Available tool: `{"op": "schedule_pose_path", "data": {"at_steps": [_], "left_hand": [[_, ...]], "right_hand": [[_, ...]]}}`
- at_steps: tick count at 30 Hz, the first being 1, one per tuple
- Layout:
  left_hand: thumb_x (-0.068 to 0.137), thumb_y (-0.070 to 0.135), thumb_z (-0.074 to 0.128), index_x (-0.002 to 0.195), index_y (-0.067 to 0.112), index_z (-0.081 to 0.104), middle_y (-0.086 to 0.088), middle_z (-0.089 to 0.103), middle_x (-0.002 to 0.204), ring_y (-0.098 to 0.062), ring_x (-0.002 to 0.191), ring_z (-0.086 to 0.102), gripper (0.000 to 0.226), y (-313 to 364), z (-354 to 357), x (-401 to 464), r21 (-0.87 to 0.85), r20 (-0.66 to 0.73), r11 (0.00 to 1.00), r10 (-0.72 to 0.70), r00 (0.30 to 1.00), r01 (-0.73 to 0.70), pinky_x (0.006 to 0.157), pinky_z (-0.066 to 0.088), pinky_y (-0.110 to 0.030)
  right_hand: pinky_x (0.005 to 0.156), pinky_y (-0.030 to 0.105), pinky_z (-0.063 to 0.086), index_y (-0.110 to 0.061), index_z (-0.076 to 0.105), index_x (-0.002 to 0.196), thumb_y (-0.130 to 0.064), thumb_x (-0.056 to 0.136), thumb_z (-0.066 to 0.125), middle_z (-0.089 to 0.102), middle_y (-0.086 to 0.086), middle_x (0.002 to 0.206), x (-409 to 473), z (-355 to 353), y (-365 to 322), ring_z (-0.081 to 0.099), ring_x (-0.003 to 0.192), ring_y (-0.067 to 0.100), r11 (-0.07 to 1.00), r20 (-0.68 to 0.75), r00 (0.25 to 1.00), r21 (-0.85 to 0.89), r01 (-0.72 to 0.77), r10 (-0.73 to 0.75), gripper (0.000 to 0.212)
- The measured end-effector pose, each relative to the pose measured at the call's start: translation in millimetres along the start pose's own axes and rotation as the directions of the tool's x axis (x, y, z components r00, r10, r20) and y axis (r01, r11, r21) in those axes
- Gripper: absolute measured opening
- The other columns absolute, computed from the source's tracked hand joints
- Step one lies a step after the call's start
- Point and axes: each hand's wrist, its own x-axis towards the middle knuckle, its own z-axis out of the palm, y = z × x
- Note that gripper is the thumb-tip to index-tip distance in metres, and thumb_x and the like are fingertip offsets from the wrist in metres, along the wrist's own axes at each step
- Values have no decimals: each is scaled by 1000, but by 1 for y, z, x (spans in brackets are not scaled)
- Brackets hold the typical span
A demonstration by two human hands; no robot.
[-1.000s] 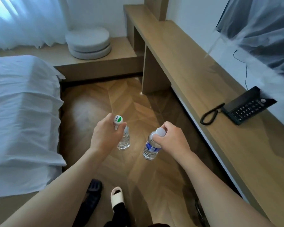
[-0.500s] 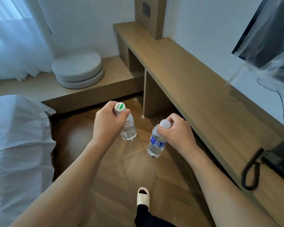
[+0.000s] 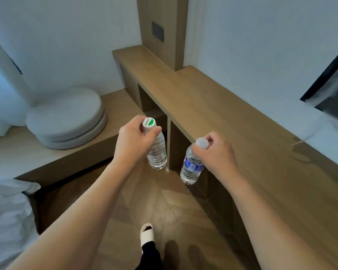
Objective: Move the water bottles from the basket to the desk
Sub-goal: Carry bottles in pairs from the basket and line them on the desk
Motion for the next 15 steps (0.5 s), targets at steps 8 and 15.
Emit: {"op": "schedule_pose_path", "data": {"at_steps": [8,15], "left_hand": [[89,32,69,103,21,61,14,60,81,4,72,58,20,-24,5,185,-38,186,996,84,979,-78,57,39,-9],[89,36,67,104,23,62,9,62,82,-4,72,57,20,-48,39,329,-45,265,995,102,959,-93,61,40,-19]], "right_hand": [[53,24,42,-20,55,87,-32,80,74,61,-5,81,139,39,-62,59,73,8,992,-112,988,75,-100,108,24],[54,29,47,-23,54,85,-33,76,74,62,-5,80,277,60,-84,58,71,11,985,-154,975,90,-146,158,24]]}}
